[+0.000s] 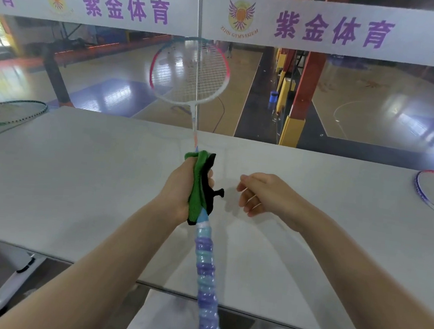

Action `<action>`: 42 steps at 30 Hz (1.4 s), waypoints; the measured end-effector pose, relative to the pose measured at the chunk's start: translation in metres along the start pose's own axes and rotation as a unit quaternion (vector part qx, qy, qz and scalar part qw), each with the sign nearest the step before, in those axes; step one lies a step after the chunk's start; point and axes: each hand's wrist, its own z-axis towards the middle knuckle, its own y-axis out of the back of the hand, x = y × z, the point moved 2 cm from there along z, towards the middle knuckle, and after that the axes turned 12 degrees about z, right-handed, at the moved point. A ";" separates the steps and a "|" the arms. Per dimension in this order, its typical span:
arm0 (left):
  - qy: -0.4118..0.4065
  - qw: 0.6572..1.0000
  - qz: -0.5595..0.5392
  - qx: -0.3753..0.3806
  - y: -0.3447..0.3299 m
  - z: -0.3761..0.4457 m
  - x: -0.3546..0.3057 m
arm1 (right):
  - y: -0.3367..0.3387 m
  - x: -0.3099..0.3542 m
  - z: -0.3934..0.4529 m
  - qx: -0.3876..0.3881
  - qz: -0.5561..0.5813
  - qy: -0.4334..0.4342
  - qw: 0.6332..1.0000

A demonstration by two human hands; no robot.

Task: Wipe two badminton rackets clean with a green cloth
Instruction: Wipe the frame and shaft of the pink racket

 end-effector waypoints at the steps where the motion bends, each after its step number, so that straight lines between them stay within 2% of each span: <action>1: 0.010 1.000 0.021 0.010 0.000 -0.004 0.003 | 0.000 -0.002 0.001 -0.008 0.014 -0.003 1.000; 5: 0.028 0.994 0.092 0.057 -0.005 -0.017 0.013 | 0.001 -0.008 0.002 -0.042 0.125 -0.003 0.991; 11: 0.041 0.969 0.209 0.128 -0.027 -0.024 0.015 | 0.004 0.002 0.005 -0.094 0.313 0.009 0.945; 14: 0.057 0.950 0.266 0.155 -0.040 -0.024 0.021 | 0.006 0.011 0.008 -0.096 0.407 0.036 0.908; 18: 0.073 0.935 0.301 0.172 -0.051 -0.023 0.033 | 0.018 0.017 0.012 -0.111 0.538 0.043 0.835; 24: 0.102 0.917 0.316 0.220 -0.064 -0.031 0.046 | 0.046 0.006 0.022 -0.203 0.504 0.071 0.837; 28: 0.053 0.875 0.409 0.254 -0.062 -0.036 0.044 | 0.081 0.003 0.024 -0.265 0.510 0.059 0.816; 32: 0.024 0.826 0.492 0.274 -0.061 -0.036 0.040 | 0.096 -0.007 0.027 -0.294 0.502 0.046 0.812; 38: 0.024 0.795 0.536 0.283 -0.055 -0.036 0.037 | 0.104 -0.018 0.035 -0.328 0.498 0.000 0.803; 42: 0.011 0.755 0.595 0.276 -0.047 -0.036 0.035 | 0.110 -0.026 0.037 -0.350 0.496 -0.009 0.795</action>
